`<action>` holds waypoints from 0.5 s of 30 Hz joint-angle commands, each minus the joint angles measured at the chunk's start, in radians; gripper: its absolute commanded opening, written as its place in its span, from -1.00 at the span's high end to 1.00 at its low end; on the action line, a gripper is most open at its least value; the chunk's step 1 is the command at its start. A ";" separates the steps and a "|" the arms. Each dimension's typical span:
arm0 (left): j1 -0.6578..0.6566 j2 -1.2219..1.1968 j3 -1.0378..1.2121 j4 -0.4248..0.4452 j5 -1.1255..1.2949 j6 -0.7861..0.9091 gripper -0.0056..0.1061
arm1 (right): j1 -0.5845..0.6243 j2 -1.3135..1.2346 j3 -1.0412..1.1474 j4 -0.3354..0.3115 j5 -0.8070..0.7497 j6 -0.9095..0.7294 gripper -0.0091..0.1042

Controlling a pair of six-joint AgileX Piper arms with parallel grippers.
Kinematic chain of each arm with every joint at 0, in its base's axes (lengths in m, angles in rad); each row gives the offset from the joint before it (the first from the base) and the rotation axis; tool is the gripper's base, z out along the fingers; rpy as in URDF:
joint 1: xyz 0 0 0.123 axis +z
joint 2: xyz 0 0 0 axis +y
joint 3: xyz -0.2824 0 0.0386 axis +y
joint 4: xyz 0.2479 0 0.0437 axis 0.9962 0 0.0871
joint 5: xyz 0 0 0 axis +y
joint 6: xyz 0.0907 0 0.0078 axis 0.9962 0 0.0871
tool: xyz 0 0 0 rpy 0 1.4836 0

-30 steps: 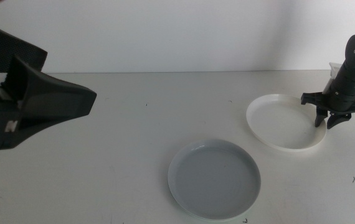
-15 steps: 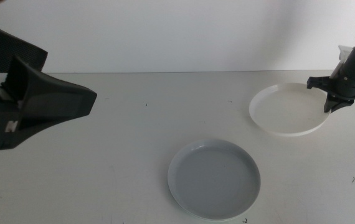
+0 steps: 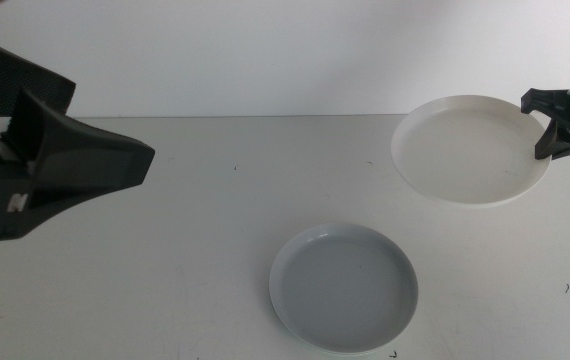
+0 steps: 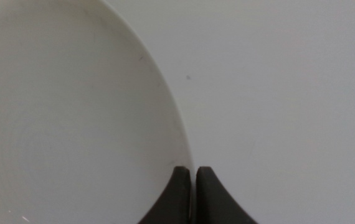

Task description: Stack the three bowls on top of each other.

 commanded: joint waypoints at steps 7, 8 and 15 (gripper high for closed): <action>-0.002 -0.006 -0.029 -0.013 -0.062 -0.008 -0.98 | 0.079 -0.174 0.125 0.152 -0.006 -0.129 0.86; -0.002 -0.006 -0.029 -0.013 -0.062 -0.008 -0.98 | 0.096 -0.174 0.136 0.152 -0.005 -0.129 0.86; -0.002 -0.006 -0.029 -0.013 -0.062 -0.008 -0.98 | 0.263 -0.173 0.209 0.151 -0.058 -0.128 0.86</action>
